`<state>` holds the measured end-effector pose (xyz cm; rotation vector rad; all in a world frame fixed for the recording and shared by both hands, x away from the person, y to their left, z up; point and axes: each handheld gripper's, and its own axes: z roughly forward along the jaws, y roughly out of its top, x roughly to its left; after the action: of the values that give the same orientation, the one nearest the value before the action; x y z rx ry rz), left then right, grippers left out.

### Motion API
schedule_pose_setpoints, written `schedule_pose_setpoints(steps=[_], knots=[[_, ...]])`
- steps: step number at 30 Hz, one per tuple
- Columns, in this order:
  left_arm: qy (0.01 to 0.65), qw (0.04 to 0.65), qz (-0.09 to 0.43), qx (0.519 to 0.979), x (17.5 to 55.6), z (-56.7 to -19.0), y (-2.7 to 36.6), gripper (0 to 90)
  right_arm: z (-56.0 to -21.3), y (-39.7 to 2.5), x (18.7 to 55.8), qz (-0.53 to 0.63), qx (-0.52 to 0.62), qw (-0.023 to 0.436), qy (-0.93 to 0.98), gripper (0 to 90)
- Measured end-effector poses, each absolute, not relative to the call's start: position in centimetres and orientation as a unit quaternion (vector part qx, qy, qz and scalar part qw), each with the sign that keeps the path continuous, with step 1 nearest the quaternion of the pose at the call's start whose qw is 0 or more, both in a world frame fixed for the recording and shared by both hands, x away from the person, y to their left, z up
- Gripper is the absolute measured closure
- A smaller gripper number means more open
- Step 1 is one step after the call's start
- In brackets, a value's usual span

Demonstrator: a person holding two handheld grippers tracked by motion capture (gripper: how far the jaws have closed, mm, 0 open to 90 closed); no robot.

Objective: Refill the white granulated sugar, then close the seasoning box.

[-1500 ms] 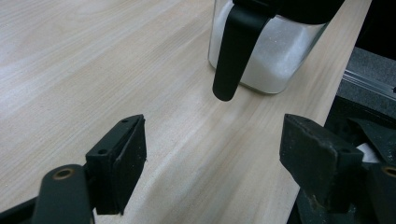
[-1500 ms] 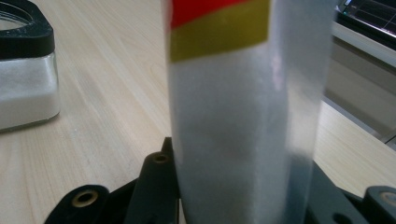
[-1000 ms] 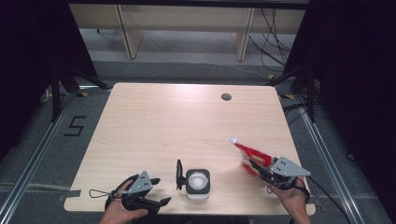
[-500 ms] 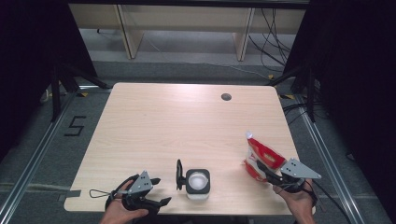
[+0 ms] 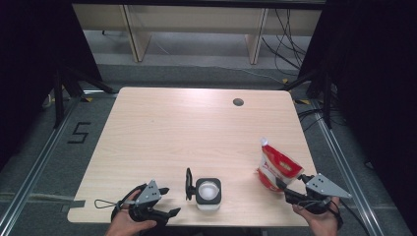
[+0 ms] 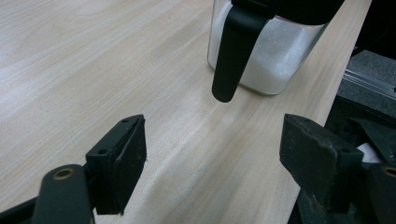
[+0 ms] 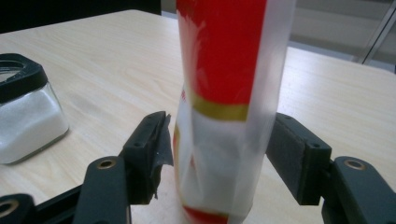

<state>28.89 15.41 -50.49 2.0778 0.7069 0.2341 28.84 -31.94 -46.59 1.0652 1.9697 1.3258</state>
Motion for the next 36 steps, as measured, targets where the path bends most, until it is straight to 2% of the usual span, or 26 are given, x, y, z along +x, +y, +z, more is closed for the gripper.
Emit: schedule_pose_setpoints(steps=[15,16,20,22,26,27,31,36], knots=[[0.266,0.447,0.107,0.847,29.1,-49.7,15.6,22.7,-46.7,-32.1,26.8,0.464,0.417,0.272,0.733,34.9],[0.283,0.45,0.103,0.841,28.9,-49.7,15.4,22.7,-46.7,-32.0,26.5,0.465,0.428,0.267,0.728,34.9],[0.277,0.457,0.107,0.839,28.9,-49.3,15.3,22.7,-46.8,-32.3,26.1,0.453,0.412,0.284,0.738,34.1],[0.273,0.447,0.114,0.844,28.8,-49.0,15.5,22.7,-46.9,-32.2,25.7,0.455,0.42,0.269,0.738,34.0],[0.272,0.461,0.113,0.837,28.9,-48.9,15.6,22.6,-47.0,-32.1,25.1,0.449,0.426,0.265,0.739,33.3],[0.282,0.455,0.114,0.837,28.8,-48.8,15.6,22.7,-47.0,-32.2,25.2,0.447,0.41,0.277,0.745,33.3],[0.272,0.458,0.115,0.839,28.8,-48.7,15.6,22.7,-47.2,-32.0,24.8,0.456,0.423,0.256,0.74,33.1],[0.277,0.466,0.112,0.833,28.7,-48.5,15.4,22.6,-47.3,-31.8,24.4,0.445,0.417,0.257,0.749,32.8]])
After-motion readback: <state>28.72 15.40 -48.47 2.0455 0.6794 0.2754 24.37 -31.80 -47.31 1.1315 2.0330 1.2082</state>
